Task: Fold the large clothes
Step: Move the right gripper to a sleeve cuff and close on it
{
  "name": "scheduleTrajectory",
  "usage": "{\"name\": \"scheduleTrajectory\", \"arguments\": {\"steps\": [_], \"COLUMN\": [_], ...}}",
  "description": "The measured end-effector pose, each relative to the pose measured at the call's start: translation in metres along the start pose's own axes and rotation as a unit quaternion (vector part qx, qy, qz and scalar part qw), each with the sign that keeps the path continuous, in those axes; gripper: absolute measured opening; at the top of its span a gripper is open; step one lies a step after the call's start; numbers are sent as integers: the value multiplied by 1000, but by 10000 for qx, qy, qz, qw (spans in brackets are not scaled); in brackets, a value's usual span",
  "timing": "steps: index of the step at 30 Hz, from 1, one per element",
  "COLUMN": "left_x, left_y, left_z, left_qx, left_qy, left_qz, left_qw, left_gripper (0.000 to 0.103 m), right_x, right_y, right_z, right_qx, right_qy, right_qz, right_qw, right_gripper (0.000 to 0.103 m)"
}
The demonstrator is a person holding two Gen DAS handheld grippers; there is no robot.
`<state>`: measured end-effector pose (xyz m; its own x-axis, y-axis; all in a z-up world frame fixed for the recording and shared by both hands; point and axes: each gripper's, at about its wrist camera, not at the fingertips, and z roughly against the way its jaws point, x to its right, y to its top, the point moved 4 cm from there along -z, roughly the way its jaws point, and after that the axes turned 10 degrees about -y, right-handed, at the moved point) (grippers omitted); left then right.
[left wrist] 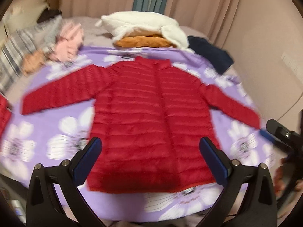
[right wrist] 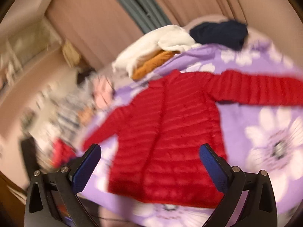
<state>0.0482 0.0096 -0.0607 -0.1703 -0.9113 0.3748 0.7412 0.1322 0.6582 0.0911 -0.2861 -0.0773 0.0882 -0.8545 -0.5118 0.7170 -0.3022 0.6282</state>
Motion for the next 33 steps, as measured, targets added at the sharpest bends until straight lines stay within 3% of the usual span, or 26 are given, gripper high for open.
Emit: {"name": "scheduleTrajectory", "arguments": {"steps": [3,5,10,12,16,22,29,33], "left_x": [-16,-22,-23,-23,-28,-40,-40,-35], "left_y": [-4,-7,-7,-3,1,4,9,14], "left_z": [-23,-39,-60,-70,-86,-109,-124,-126], "left_qx": [-67,-169,-251,-306,-466,-680,-883,-937], "left_qy": [-496,-558,-867,-1020,-898,-675,-500,-426], "left_qz": [463,569,654,691,728,837,758,649], "left_qw": [9977,9967,9938,9919,9922,9919,9919,9926], "left_gripper": [103,103,103,103,103,103,103,103], "right_x": [37,62,131,166,225,279,305,329], "right_y": [2,3,5,12,25,50,67,77], "right_z": [-10,-17,-39,-42,-44,-62,-72,-62], "right_qx": [189,354,248,357,593,792,1264,1727], "right_qy": [231,217,-428,-634,-927,-1594,-1731,-1672], "right_qz": [-663,-885,-1294,-1729,-2481,-2845,-3088,-3562], "right_qw": [9974,9952,9904,9823,9625,9420,9267,9029], "right_gripper": [102,102,102,102,102,102,102,102]}}
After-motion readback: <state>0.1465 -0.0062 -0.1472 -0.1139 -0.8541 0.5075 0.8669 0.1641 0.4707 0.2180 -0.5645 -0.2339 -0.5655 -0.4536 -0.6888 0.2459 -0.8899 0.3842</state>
